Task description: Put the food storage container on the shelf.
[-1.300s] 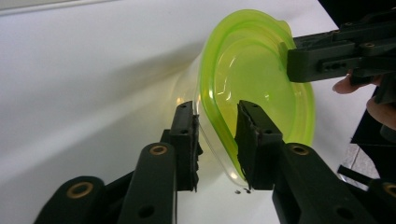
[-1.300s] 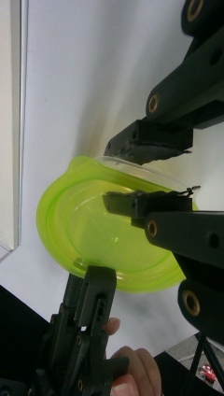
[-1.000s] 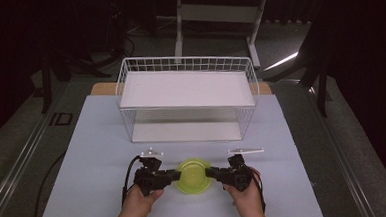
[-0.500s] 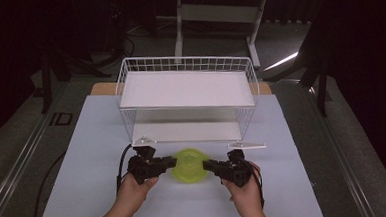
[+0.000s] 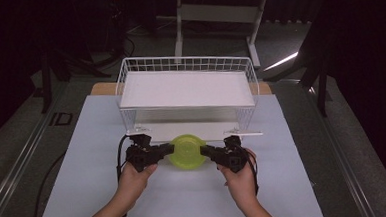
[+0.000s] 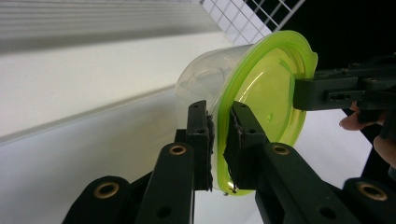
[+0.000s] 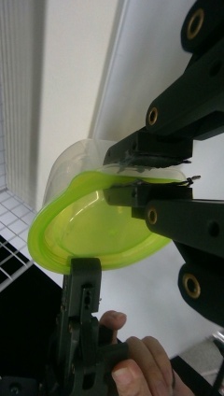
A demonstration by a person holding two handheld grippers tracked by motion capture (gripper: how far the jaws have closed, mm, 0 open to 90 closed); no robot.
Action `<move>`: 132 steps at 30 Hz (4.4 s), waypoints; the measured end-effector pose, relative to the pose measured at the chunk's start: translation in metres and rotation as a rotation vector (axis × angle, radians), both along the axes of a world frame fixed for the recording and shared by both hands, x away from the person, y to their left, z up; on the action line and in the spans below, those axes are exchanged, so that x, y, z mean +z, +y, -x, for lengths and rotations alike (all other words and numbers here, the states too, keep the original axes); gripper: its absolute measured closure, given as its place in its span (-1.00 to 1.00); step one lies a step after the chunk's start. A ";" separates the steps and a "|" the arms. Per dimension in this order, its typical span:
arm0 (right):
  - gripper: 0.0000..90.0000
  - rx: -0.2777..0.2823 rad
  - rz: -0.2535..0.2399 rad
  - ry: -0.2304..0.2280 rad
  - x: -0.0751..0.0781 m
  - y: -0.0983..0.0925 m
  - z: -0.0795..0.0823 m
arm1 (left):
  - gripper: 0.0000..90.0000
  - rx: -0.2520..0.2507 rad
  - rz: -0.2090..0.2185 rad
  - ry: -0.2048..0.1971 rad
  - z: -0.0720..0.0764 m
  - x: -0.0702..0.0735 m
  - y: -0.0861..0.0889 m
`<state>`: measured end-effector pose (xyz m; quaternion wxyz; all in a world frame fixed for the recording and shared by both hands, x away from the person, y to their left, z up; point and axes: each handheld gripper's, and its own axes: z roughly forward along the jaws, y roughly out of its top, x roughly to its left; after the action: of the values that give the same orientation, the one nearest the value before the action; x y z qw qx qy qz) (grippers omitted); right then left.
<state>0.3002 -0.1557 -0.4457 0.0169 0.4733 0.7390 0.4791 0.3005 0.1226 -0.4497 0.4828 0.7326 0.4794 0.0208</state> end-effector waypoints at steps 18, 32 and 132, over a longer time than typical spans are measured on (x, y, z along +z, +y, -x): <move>0.79 -0.055 0.034 -0.021 -0.019 0.007 -0.034 | 0.80 0.046 -0.015 -0.063 -0.032 -0.022 -0.004; 0.79 -0.095 0.044 -0.007 -0.030 0.010 -0.051 | 0.79 0.052 -0.043 -0.076 -0.054 -0.033 -0.008; 1.00 -0.043 0.199 -0.137 -0.060 0.044 -0.044 | -0.44 -0.077 0.079 -0.182 0.052 -0.046 0.020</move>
<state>0.3440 -0.1118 -0.5057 0.1242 0.4511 0.7698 0.4341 0.2490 0.1429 -0.4955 0.5535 0.7258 0.4053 0.0498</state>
